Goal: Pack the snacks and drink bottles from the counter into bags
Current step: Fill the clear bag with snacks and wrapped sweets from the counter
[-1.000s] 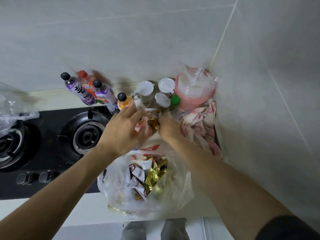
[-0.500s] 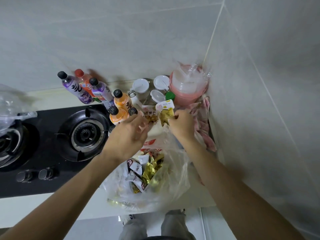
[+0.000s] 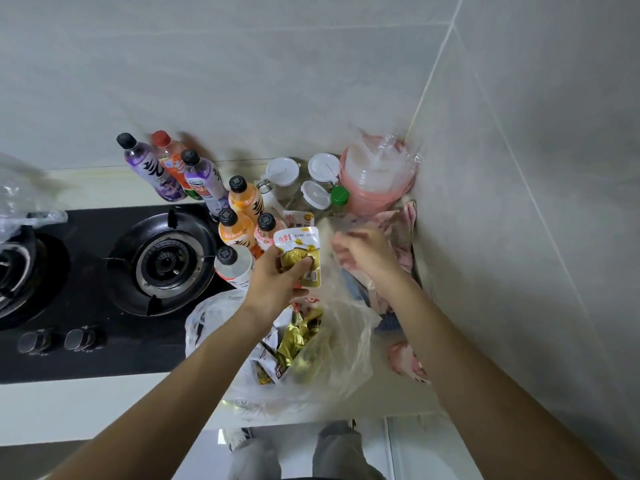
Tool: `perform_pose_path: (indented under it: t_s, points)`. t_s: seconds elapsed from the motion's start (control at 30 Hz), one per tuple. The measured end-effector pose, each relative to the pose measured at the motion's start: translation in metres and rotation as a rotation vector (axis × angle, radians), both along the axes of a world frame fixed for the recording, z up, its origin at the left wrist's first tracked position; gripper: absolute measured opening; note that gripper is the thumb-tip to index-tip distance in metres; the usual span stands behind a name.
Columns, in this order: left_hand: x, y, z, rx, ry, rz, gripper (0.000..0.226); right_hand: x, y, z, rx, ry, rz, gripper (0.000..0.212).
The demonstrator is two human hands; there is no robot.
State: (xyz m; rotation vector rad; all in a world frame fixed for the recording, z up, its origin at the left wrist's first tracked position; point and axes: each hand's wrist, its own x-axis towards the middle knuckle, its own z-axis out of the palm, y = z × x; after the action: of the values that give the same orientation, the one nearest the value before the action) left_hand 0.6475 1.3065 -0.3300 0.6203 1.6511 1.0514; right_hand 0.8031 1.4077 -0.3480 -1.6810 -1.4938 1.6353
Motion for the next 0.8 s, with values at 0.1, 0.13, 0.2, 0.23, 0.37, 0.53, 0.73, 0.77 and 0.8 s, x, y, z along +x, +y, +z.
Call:
perform_pose_path:
  t_s: [0.1,0.13,0.2,0.23,0.37,0.53,0.73,0.77,0.8]
  points:
    - [-0.01,-0.013,-0.001,-0.012,-0.015,0.021,0.024,-0.028,0.031,-0.032,0.027,-0.107,-0.009,0.019]
    - [-0.014,-0.018,-0.001,-0.018,-0.006,0.027,0.023,-0.039,0.04,-0.042,0.003,-0.125,0.026,0.022]
    - [-0.02,-0.029,-0.001,-0.04,0.033,0.027,0.021,-0.062,0.054,-0.062,-0.028,-0.15,0.063,0.02]
    - [-0.023,-0.034,-0.002,-0.049,0.048,0.027,0.02,-0.07,0.059,-0.072,-0.039,-0.164,0.069,0.018]
    - [-0.028,-0.056,-0.008,-0.093,0.06,0.006,0.023,-0.093,0.062,-0.091,0.0,-0.229,-0.01,0.012]
    - [-0.028,-0.071,-0.021,-0.144,0.087,-0.001,0.024,-0.097,0.056,-0.091,0.083,-0.263,0.007,0.013]
    - [-0.027,-0.073,-0.024,-0.167,0.076,-0.005,0.022,-0.059,0.025,-0.066,0.268,-0.286,-0.096,0.022]
    - [-0.027,-0.073,-0.024,-0.166,0.084,-0.011,0.022,-0.05,0.015,-0.06,0.291,-0.267,-0.125,0.023]
    - [-0.027,-0.074,-0.023,-0.167,0.094,-0.015,0.021,-0.042,0.004,-0.053,0.313,-0.253,-0.156,0.024]
